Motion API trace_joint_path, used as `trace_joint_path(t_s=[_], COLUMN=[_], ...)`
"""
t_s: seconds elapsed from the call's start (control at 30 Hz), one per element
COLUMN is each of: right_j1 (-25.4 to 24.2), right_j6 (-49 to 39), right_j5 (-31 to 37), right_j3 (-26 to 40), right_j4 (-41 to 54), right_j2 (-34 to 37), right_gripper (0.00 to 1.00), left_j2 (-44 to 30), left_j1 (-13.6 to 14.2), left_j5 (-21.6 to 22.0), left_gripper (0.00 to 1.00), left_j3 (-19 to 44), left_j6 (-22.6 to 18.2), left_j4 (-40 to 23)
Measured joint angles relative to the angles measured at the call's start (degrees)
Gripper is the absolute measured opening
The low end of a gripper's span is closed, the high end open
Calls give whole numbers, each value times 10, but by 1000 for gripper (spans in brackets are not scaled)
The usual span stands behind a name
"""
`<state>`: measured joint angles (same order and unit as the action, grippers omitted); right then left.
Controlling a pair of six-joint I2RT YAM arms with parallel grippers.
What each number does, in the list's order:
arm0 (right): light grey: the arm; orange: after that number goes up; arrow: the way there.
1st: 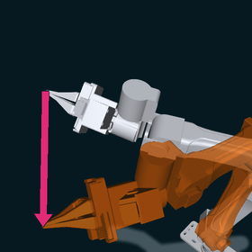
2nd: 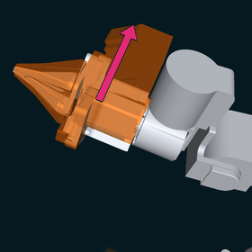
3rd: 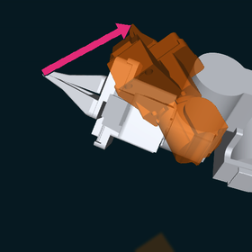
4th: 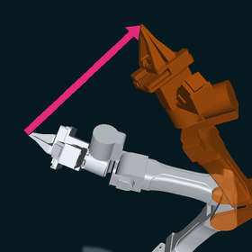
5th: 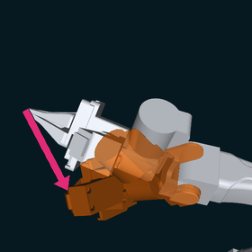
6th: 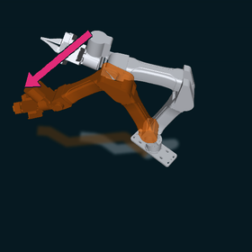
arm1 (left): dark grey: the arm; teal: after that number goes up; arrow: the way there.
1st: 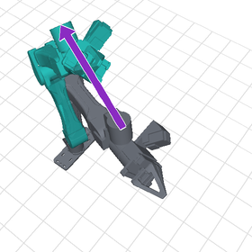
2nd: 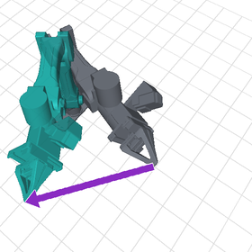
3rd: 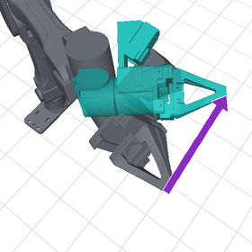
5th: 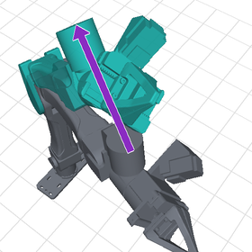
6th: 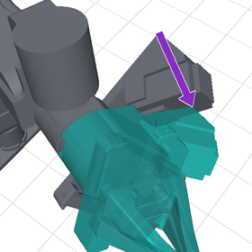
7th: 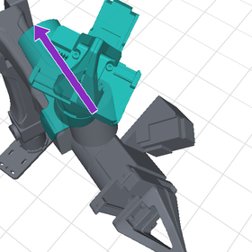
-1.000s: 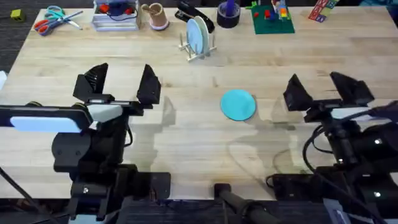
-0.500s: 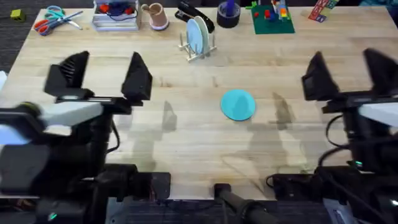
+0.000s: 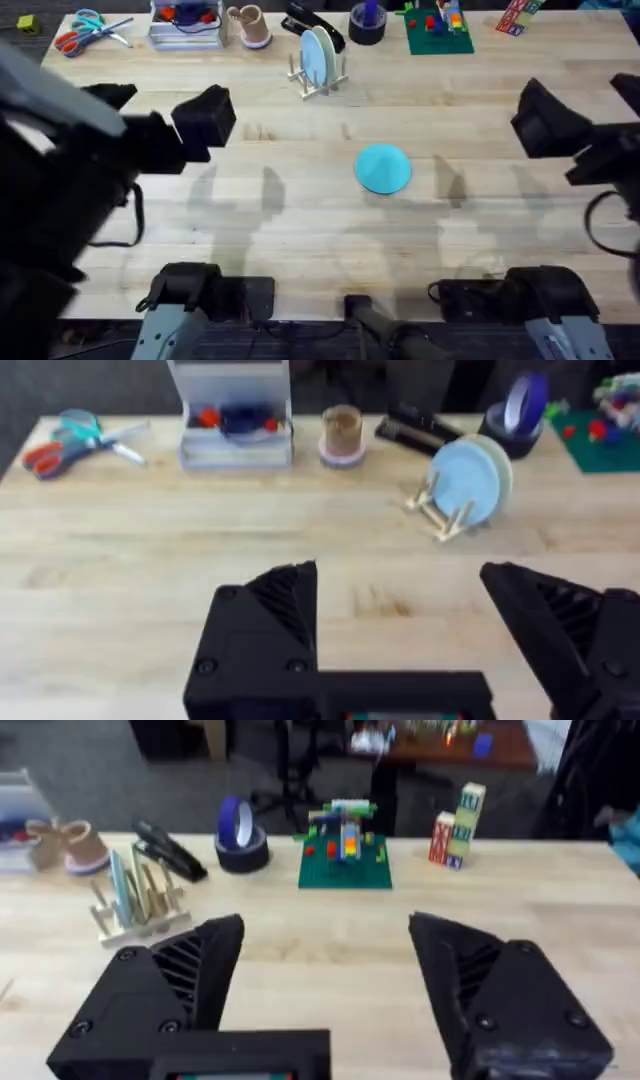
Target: Pick up the plates from the table one by one and place each into a slot on the dish rack.
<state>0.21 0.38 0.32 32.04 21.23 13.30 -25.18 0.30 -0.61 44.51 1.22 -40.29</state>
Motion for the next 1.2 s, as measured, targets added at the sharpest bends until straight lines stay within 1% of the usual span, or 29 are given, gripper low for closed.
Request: trace_joint_path(t_s=[0.07, 0.23, 0.43, 0.57, 0.67, 0.87, 1.07, 1.1, 1.13, 1.2], right_j1=[0, 0, 0, 0, 0, 0, 0, 0, 0, 0], right_j6=[0, 0, 0, 5, 7, 7, 8, 9, 9, 9], right_j5=[-1, -2, -2, -2, -2, -2, -2, -2, -2, -2], right_j3=[41, 125, 193, 226, 238, 241, 241, 241, 241, 241], right_j4=[48, 168, 287, 350, 369, 374, 375, 375, 375, 375], right_j2=[26, 94, 181, 231, 254, 261, 261, 261, 261, 261], right_gripper=[994, 993, 993, 993, 994, 993, 994, 994, 994, 994], left_j2=[-44, -145, -243, -282, -295, -296, -296, -296, -298, -305], left_j1=[0, 0, 0, 0, 0, 0, 0, 0, 0, 0], left_j5=[0, 0, 0, -2, -12, -20, -62, -69, -77, -93], left_gripper=[993, 993, 993, 993, 993, 993, 993, 965, 830, 519], left_j3=[43, 125, 182, 188, 188, 189, 189, 189, 189, 189], left_j6=[1, 1, 1, 1, 1, 1, 1, 3, 3, 3], left_j4=[-45, -149, -229, -247, -247, -245, -242, -242, -242, -242])
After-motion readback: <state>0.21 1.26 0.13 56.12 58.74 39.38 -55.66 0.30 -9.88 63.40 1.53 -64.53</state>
